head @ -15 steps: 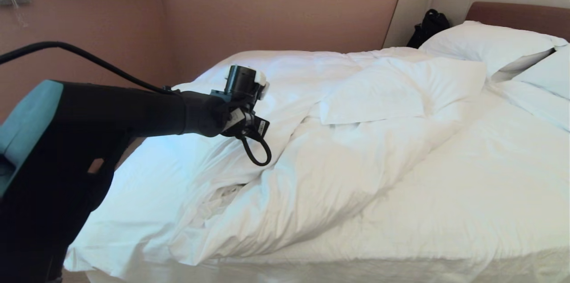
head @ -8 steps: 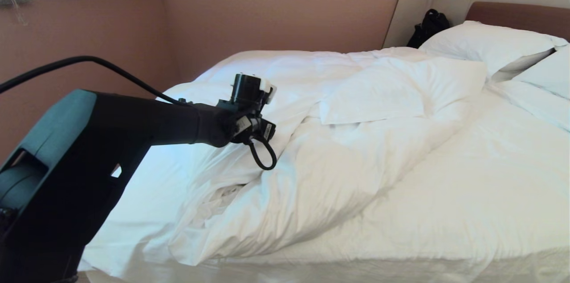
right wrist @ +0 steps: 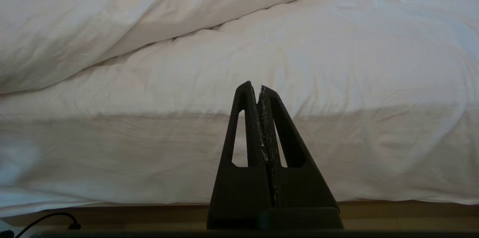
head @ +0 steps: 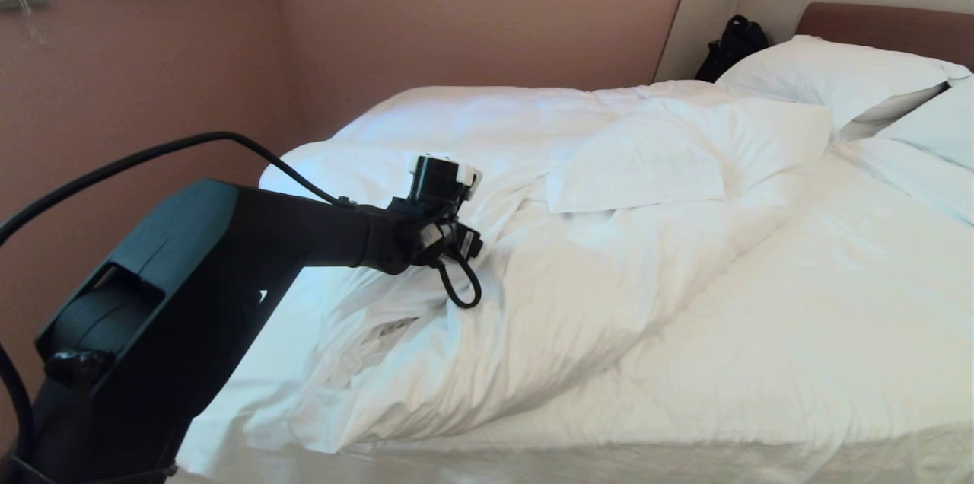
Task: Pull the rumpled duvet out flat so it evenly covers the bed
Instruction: Hold the folded corner of the quilt
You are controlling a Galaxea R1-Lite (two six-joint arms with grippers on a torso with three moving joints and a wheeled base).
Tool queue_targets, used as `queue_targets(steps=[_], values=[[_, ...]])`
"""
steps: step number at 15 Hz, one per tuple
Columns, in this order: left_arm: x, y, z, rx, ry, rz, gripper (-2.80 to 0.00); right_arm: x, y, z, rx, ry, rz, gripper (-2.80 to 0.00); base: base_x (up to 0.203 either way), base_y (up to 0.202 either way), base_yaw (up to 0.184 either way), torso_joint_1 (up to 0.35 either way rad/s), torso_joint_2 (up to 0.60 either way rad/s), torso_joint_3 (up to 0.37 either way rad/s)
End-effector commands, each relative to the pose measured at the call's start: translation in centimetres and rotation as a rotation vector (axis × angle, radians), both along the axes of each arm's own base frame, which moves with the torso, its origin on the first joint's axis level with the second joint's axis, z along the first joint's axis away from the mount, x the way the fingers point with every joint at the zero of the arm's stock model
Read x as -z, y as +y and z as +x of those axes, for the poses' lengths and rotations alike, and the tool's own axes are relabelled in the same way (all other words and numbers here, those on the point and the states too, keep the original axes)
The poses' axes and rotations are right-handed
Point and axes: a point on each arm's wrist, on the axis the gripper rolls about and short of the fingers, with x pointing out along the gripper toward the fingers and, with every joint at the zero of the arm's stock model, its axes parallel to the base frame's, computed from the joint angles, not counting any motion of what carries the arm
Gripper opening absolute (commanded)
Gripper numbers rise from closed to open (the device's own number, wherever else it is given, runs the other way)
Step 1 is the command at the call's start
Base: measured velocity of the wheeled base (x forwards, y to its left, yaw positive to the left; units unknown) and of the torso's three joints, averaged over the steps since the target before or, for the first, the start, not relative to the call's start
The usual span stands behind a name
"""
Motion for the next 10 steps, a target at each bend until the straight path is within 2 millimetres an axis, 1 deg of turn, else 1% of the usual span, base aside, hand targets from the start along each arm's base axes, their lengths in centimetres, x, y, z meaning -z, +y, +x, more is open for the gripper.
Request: queue_targets(steps=[1,8,10], values=[[2.3,-0.3,0.6,-0.002,0.035,0.021,0.00,0.0,0.0,0.0,-0.001,0.001,0.000,-2.80,0.000,0.000,0.000,0.000,0.00,0.000],[5.3,-0.6,1.4,-0.005,0.050,0.046,0.00,0.0,0.0,0.0,-0.001,0.001,0.000,-2.80,0.000,0.000,0.000,0.000,0.00,0.000],[6.1,-0.2,1.8,-0.018,0.064,0.050,0.00,0.0,0.0,0.0,-0.001,0.001,-0.001,-2.80,0.000,0.000,0.000,0.000,0.00,0.000]])
